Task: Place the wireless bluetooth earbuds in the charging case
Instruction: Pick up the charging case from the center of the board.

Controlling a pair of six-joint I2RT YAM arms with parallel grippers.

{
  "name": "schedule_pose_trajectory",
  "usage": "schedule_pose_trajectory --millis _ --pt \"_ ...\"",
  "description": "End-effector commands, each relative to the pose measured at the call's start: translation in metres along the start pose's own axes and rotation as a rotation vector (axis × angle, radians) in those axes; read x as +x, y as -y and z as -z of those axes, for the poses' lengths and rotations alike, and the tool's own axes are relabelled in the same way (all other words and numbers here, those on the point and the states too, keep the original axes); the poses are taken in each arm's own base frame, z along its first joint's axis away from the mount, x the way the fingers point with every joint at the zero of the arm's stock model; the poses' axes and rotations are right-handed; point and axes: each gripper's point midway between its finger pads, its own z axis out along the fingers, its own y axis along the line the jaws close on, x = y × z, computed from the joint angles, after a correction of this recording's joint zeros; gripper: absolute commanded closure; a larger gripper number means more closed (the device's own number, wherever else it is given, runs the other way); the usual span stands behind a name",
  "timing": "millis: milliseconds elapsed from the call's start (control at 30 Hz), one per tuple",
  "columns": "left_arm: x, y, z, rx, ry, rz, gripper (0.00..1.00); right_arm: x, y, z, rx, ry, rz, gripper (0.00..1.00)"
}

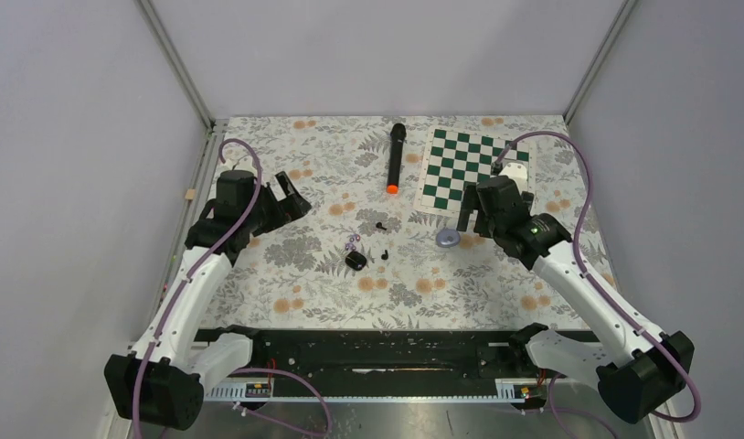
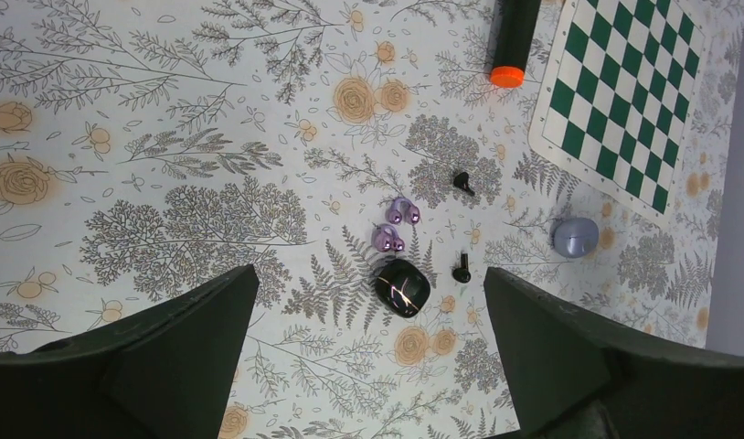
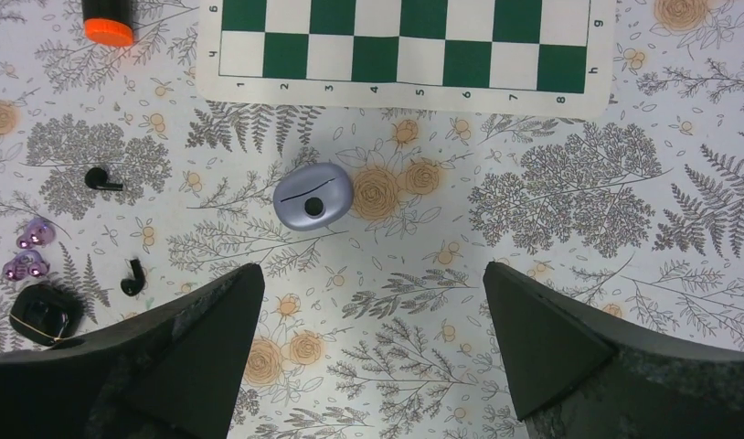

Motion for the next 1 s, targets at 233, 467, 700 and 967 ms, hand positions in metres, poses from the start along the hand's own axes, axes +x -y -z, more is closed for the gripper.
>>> schedule_pose_trajectory --millis 233,467,700,967 --pt "-0.002 -0.012 -0.009 -0.073 0.010 0.026 0.01 -0.006 -0.011 0.003 -0.041 -0.001 -0.020 0.01" --pt "0.009 -0.019 -0.017 -0.079 -0.015 0.039 0.01 0.003 -0.032 0.005 -0.192 0.007 -0.040 0.00" --pt "0.047 -0.008 -0.034 0.016 -0.209 0.066 0.01 0.029 -0.073 0.008 -0.422 -0.089 -0.082 0.00" --pt "0.082 0.014 -0.044 0.132 -0.304 0.053 0.01 0.065 -0.079 -0.008 -0.271 -0.217 0.024 0.00"
